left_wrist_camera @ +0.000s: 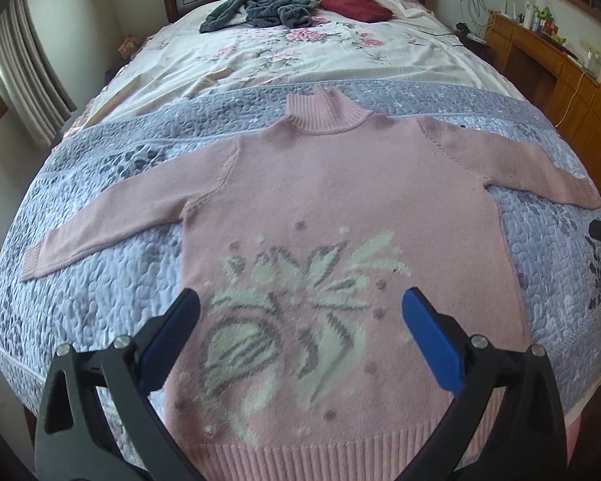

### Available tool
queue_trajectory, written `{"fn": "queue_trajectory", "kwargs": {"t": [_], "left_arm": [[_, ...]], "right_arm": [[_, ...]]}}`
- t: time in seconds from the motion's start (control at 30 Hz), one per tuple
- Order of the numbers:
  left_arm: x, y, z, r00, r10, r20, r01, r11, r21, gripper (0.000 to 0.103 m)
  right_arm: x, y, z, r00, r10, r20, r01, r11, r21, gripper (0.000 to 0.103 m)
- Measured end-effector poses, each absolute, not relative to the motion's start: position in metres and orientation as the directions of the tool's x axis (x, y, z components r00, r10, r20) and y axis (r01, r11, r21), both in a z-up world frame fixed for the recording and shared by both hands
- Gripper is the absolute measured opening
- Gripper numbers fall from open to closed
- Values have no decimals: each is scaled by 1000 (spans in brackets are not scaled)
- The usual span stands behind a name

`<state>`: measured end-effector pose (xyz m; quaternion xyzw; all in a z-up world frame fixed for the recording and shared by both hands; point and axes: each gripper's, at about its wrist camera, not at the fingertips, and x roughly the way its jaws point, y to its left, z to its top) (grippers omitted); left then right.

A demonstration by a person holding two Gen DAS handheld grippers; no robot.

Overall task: Fold small clothes
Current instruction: 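Move the right tool to the sweater sleeve cuff and grasp it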

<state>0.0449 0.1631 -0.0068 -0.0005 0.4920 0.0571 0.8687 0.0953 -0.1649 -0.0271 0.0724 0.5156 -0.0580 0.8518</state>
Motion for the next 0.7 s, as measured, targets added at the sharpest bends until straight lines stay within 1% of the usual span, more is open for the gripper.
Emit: {"fn": "queue_trajectory", "kwargs": {"t": [0.2,0.4,0.53,0.57,0.67,0.7], "left_arm": [[128,105,-14,512,11,-859,-48,999,-17,100],[191,55,-32,501,2,-865,-18,1000,-8,100],[216,37,-44,484,4,-875,-7,1000,0,100],[218,35,-46,481,2,-877,-4,1000,0,100],[224,30,-53,478,2,-878,4,1000,4,100],[224,30,-54,477,4,-879,6,1000,8,100]], "right_arm": [[175,-301,-57,412,-108,-905,325,945,35,99],[237,-401,-97,323,-136,-937,421,907,14,99],[261,-437,-121,269,-111,-957,461,887,27,98],[264,-442,-126,263,-103,-959,465,885,32,96],[269,-450,-141,244,-53,-968,462,884,68,83],[269,-451,-143,253,-51,-966,463,883,74,81]]}}
